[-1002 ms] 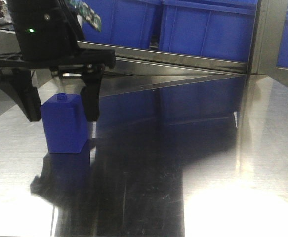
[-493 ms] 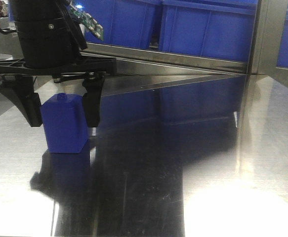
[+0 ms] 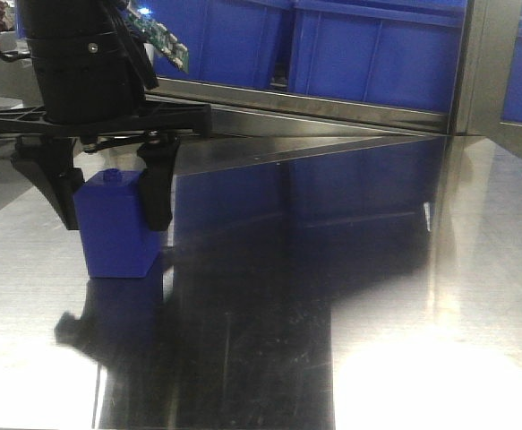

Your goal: Pick and sort blue part to right shelf

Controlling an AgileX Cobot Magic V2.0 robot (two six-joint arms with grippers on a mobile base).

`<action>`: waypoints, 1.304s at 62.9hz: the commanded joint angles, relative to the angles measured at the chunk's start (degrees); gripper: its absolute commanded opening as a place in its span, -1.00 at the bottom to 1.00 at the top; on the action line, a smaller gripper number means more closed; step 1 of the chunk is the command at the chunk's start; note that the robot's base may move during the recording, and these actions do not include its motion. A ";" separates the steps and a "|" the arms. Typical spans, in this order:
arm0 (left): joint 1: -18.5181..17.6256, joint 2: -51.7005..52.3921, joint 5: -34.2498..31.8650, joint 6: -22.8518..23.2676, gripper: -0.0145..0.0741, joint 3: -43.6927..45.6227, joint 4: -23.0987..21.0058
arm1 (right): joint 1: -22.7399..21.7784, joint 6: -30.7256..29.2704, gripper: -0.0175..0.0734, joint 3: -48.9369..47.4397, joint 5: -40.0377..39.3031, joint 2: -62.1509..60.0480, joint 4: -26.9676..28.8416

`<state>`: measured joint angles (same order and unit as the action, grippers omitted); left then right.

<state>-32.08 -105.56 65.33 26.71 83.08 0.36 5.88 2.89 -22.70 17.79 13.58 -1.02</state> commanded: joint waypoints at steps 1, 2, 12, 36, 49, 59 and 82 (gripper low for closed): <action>-0.32 2.89 -0.13 0.72 0.15 1.70 -0.36 | -0.27 -0.04 0.28 -1.66 -5.24 0.48 -0.74; -0.32 2.89 -0.13 0.72 0.15 1.70 -0.36 | -0.27 -0.04 0.28 -1.66 -5.24 0.48 -0.74; -0.32 3.83 -0.04 0.72 0.15 1.70 -0.36 | -0.27 -0.04 0.28 -1.66 -5.24 0.48 -0.74; 2.59 16.49 -9.13 -20.61 0.15 -6.11 -9.45 | -0.27 -0.04 0.28 -1.66 -5.24 0.48 -0.74; 5.01 27.11 -24.91 -32.14 0.15 -17.74 -13.74 | -0.27 -0.04 0.28 -1.66 -5.24 0.48 -0.74; 7.38 35.87 -38.89 -34.20 0.15 -28.28 -13.60 | -0.27 -0.04 0.28 -1.66 -5.24 0.48 -0.74; 17.31 55.15 -49.40 -34.20 0.15 -44.42 -11.59 | -0.27 -0.04 0.28 -1.66 -5.24 0.48 -0.74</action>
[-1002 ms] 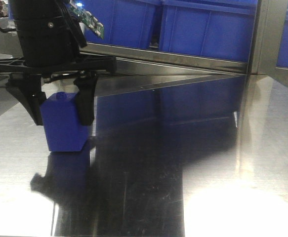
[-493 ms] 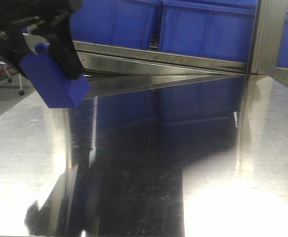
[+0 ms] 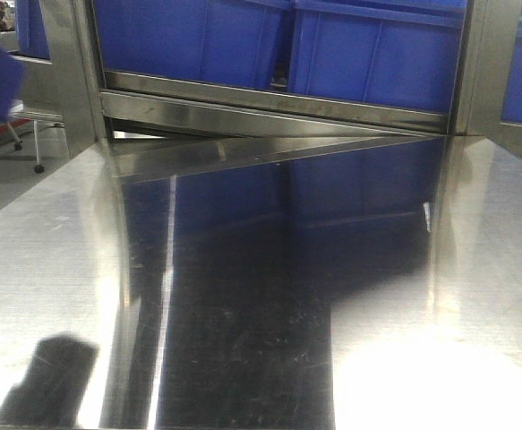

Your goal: Pick and sort blue part to right shelf

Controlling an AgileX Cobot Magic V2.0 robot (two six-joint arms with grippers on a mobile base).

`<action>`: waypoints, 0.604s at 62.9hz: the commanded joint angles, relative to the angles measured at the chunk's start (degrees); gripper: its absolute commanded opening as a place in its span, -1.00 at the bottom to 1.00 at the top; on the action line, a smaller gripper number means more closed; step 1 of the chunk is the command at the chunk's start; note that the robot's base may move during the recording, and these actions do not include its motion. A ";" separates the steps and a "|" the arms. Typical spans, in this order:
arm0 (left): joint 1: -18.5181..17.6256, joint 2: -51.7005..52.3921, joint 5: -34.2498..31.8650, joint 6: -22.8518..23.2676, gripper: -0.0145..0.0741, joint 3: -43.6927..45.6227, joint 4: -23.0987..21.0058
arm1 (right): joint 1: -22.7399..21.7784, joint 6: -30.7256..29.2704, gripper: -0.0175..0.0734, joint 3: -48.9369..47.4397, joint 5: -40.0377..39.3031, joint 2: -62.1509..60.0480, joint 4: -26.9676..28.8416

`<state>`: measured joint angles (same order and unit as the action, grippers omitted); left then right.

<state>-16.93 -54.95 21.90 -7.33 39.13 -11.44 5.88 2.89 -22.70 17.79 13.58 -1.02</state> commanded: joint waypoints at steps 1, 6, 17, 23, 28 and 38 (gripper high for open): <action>2.58 5.26 -6.14 -0.15 0.15 -0.85 0.22 | -0.27 -0.04 0.28 -1.66 -5.24 0.48 -0.74; 4.77 9.31 -7.03 -0.15 0.15 -2.69 0.22 | -0.27 -0.04 0.28 -1.66 -5.24 0.48 -0.74; 7.96 18.04 -7.90 -0.15 0.15 -5.37 1.97 | -0.27 -0.04 0.28 -1.66 -5.24 0.48 -0.74; 8.96 22.30 -7.79 -0.15 0.15 -5.94 2.73 | -0.27 -0.04 0.28 -1.66 -5.24 0.48 -0.74; 9.58 25.43 -7.66 -0.15 0.15 -6.08 2.73 | -0.27 -0.04 0.28 -1.66 -5.24 0.48 -0.74; 12.05 30.16 -7.58 -0.15 0.15 -6.08 2.73 | -0.27 -0.04 0.28 -1.66 -5.24 0.48 -0.74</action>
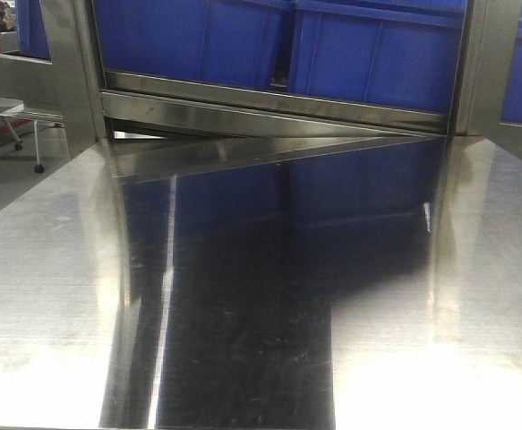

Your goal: Pick and sort blue part to right shelf

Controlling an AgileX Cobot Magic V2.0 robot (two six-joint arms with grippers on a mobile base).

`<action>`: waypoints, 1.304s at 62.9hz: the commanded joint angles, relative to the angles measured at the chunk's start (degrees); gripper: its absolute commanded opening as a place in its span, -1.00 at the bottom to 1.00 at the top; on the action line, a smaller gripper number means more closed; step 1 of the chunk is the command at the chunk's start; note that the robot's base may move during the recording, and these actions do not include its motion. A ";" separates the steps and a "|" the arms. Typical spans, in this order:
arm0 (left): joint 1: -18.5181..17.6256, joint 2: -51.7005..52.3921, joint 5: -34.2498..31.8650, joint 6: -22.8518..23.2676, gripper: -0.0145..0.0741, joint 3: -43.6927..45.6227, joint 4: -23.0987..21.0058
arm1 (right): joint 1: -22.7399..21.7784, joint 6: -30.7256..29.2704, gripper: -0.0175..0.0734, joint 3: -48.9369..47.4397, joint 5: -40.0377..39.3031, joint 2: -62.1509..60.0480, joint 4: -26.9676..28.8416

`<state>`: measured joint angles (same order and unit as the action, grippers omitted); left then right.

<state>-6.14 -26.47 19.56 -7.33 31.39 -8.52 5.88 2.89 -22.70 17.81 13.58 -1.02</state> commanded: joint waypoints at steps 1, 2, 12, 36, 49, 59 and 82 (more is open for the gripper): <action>1.54 2.01 -5.25 -0.15 0.15 1.66 -0.19 | -0.27 -0.04 0.28 -1.66 -5.27 0.48 -0.74; 1.85 2.34 -5.25 -0.15 0.15 1.66 -0.19 | -0.27 -0.04 0.28 -1.66 -5.27 0.48 -0.74; 3.90 5.56 -5.25 -0.15 0.15 1.66 -0.08 | -0.27 -0.04 0.28 -1.66 -5.27 0.48 -0.74; 3.39 6.76 -5.25 -0.15 0.15 1.66 -0.08 | -0.27 -0.04 0.28 -1.66 -5.27 0.48 -0.74; 3.39 6.76 -5.25 -0.15 0.15 1.66 -0.08 | -0.27 -0.04 0.28 -1.66 -5.27 0.48 -0.74; 3.39 6.76 -5.25 -0.15 0.15 1.66 -0.08 | -0.27 -0.04 0.28 -1.66 -5.27 0.48 -0.74; 3.39 6.76 -5.25 -0.15 0.15 1.66 -0.08 | -0.27 -0.04 0.28 -1.66 -5.27 0.48 -0.74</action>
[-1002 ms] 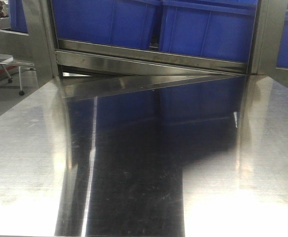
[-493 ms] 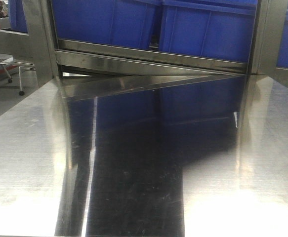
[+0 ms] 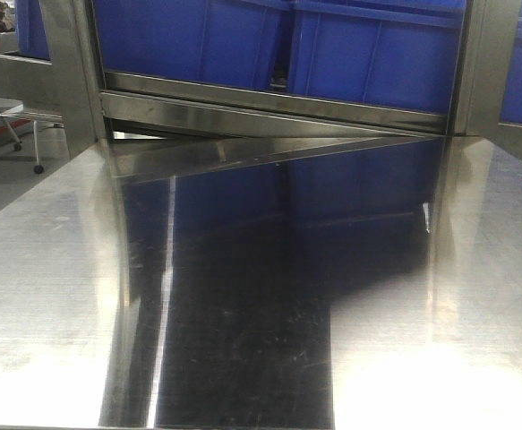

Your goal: Pick and sort blue part to right shelf

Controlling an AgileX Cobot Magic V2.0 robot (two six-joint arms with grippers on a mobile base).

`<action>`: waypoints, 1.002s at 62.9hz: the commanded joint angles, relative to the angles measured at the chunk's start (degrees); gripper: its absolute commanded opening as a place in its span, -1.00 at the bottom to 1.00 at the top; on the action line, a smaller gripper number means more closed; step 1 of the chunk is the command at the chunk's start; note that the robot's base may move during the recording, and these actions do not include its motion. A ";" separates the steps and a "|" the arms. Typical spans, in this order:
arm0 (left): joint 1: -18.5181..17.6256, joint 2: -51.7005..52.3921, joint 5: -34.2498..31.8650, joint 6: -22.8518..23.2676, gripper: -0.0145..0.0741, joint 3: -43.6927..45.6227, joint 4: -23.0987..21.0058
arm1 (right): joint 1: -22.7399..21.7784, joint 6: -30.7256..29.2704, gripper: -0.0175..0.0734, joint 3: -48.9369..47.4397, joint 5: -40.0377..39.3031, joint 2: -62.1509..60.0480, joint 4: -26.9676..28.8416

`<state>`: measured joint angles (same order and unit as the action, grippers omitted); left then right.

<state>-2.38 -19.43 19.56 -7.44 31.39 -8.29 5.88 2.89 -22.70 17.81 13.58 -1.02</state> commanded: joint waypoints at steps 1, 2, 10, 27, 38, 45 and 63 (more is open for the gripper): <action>-0.37 -0.28 -5.25 -0.04 0.15 1.66 -0.31 | -0.27 -0.04 0.28 -1.66 -5.27 0.48 -0.74; -0.37 -0.28 -5.25 -0.04 0.15 1.66 -0.31 | -0.27 -0.04 0.28 -1.66 -5.27 0.48 -0.74; -0.37 -0.28 -5.25 -0.04 0.15 1.66 -0.31 | -0.27 -0.04 0.28 -1.66 -5.27 0.48 -0.74; -0.37 -0.28 -5.25 -0.04 0.15 1.66 -0.31 | -0.27 -0.04 0.28 -1.66 -5.27 0.48 -0.74; -0.37 -0.28 -5.25 -0.04 0.15 1.66 -0.31 | -0.27 -0.04 0.28 -1.66 -5.27 0.48 -0.74; -0.37 -0.28 -5.25 -0.04 0.15 1.66 -0.31 | -0.27 -0.04 0.28 -1.66 -5.27 0.48 -0.74; -0.37 -0.28 -5.25 -0.04 0.15 1.66 -0.31 | -0.27 -0.04 0.28 -1.66 -5.27 0.48 -0.74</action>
<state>-2.38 -19.35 19.56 -7.44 31.39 -8.29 5.88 2.89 -22.70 17.81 13.58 -1.02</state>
